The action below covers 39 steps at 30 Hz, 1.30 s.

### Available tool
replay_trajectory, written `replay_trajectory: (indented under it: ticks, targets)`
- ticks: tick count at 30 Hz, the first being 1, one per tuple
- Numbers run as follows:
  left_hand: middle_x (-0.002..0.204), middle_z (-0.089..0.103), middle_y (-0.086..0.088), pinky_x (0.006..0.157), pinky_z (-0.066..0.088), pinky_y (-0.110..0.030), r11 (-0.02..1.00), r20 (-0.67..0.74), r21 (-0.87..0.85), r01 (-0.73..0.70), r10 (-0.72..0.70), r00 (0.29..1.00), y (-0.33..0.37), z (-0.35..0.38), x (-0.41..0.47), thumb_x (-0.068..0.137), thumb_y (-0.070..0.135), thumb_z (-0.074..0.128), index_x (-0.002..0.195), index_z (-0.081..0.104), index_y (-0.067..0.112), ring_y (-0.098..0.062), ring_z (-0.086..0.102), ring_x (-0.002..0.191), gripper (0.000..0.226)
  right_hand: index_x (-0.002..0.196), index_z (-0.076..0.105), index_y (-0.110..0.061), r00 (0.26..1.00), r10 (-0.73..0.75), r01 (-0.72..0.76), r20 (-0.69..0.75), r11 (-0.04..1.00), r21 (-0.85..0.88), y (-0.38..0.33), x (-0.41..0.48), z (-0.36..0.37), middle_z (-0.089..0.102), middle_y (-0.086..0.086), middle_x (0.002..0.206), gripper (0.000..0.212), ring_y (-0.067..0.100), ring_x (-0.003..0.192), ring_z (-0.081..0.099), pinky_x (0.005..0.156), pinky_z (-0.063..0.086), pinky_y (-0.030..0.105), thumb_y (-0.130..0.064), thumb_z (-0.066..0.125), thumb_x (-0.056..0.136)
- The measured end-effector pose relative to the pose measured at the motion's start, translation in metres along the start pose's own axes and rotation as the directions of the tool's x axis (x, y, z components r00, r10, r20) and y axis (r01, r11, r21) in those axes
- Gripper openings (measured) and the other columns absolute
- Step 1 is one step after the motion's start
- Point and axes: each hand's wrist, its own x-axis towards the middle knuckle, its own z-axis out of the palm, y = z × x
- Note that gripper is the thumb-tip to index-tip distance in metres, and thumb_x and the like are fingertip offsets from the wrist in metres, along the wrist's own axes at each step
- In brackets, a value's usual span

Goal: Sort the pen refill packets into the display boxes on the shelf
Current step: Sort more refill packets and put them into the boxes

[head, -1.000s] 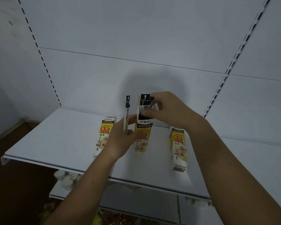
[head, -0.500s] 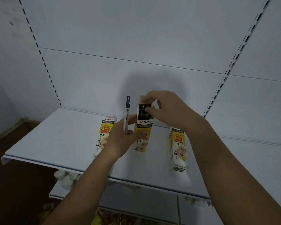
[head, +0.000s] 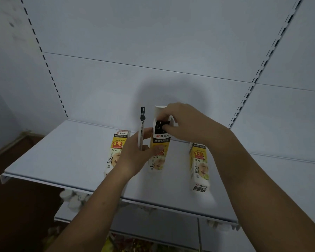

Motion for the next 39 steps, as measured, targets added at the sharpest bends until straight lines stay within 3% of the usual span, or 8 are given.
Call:
replay_trajectory:
  ticks: [4, 13, 18, 27, 30, 32, 35, 39]
  targets:
    - [0.111, 0.073, 0.028, 0.06, 0.054, -0.02, 1.0, -0.001, 0.016, -0.003, 0.003, 1.0, 0.0, 0.0, 0.0, 0.088, 0.014, 0.083, 0.114, 0.063, 0.049, -0.002, 0.063, 0.059, 0.048, 0.106, 0.077, -0.021, 0.999, 0.043, -0.041, 0.025, 0.997, -0.065, -0.003, 0.008, -0.002, 0.07, -0.004, 0.097, 0.016, 0.013, 0.085, 0.061, 0.08, 0.05, 0.034, -0.019, 0.063, 0.1]
    - [0.117, 0.074, 0.022, 0.06, 0.055, -0.02, 1.0, 0.009, 0.014, 0.001, -0.001, 1.0, -0.005, -0.001, 0.002, 0.088, 0.017, 0.083, 0.12, 0.065, 0.045, -0.01, 0.058, 0.055, 0.045, 0.094, 0.081, -0.029, 0.987, 0.085, -0.06, 0.138, 0.983, -0.174, -0.009, 0.021, 0.001, 0.067, -0.01, 0.078, 0.019, 0.012, 0.072, 0.062, 0.077, 0.058, 0.039, -0.017, 0.067, 0.093]
    - [0.117, 0.075, 0.019, 0.057, 0.051, -0.018, 1.0, 0.026, -0.015, 0.004, -0.004, 1.0, -0.006, -0.003, 0.003, 0.087, 0.014, 0.084, 0.122, 0.067, 0.038, -0.014, 0.056, 0.055, 0.045, 0.1, 0.082, -0.03, 0.993, 0.091, -0.09, 0.081, 0.996, -0.009, -0.003, 0.017, -0.009, 0.076, -0.015, 0.091, 0.014, 0.002, 0.084, 0.068, 0.081, 0.056, 0.028, -0.022, 0.077, 0.09]
    - [0.101, 0.077, 0.017, 0.056, 0.048, -0.017, 1.0, 0.01, 0.009, -0.004, 0.004, 1.0, -0.005, -0.006, 0.002, 0.087, 0.017, 0.084, 0.126, 0.066, 0.036, -0.003, 0.05, 0.045, 0.047, 0.099, 0.082, -0.034, 0.995, 0.093, -0.094, 0.029, 0.995, 0.03, -0.004, 0.011, -0.002, 0.075, -0.017, 0.091, 0.019, 0.002, 0.083, 0.067, 0.08, 0.056, 0.028, -0.02, 0.073, 0.092]
    - [0.11, 0.07, 0.015, 0.056, 0.046, -0.015, 0.996, -0.067, 0.089, 0.024, -0.018, 0.998, -0.002, -0.012, 0.002, 0.092, 0.04, 0.076, 0.138, 0.059, 0.031, -0.003, 0.055, 0.053, 0.05, 0.1, 0.082, -0.031, 0.995, 0.089, -0.087, -0.039, 0.994, 0.069, -0.005, 0.001, -0.006, 0.073, -0.018, 0.09, 0.015, -0.011, 0.075, 0.061, 0.069, 0.041, 0.009, -0.022, 0.071, 0.095]
    - [0.106, 0.066, 0.005, 0.052, 0.043, -0.015, 0.998, -0.141, -0.043, 0.051, -0.057, 0.988, 0.004, -0.018, -0.001, 0.099, 0.05, 0.064, 0.129, 0.061, 0.03, -0.005, 0.055, 0.058, 0.036, 0.099, 0.081, -0.031, 0.989, 0.11, -0.102, -0.102, 0.991, 0.083, -0.004, -0.005, -0.004, 0.071, -0.02, 0.09, 0.012, -0.011, 0.074, 0.059, 0.066, 0.04, 0.008, -0.027, 0.07, 0.096]
    - [0.101, 0.064, -0.011, 0.044, 0.033, -0.021, 0.922, -0.104, -0.381, 0.066, -0.114, 0.988, 0.014, -0.029, -0.005, 0.098, 0.045, 0.047, 0.099, 0.066, 0.032, -0.014, 0.048, 0.057, 0.023, 0.099, 0.078, -0.031, 0.961, 0.144, -0.122, -0.237, 0.987, 0.104, -0.004, -0.013, 0.003, 0.071, -0.02, 0.093, 0.01, 0.004, 0.075, 0.062, 0.074, 0.054, 0.03, -0.031, 0.068, 0.097]
    - [0.08, 0.062, -0.013, 0.042, 0.03, -0.019, 0.919, 0.029, -0.37, 0.134, -0.132, 0.991, 0.036, -0.033, -0.008, 0.089, 0.039, 0.043, 0.079, 0.069, 0.016, -0.014, 0.046, 0.051, 0.036, 0.098, 0.075, -0.03, 0.902, 0.183, -0.09, -0.39, 0.965, 0.244, -0.014, -0.022, 0.004, 0.07, -0.02, 0.093, 0.009, 0.01, 0.075, 0.064, 0.075, 0.054, 0.027, -0.025, 0.068, 0.097]
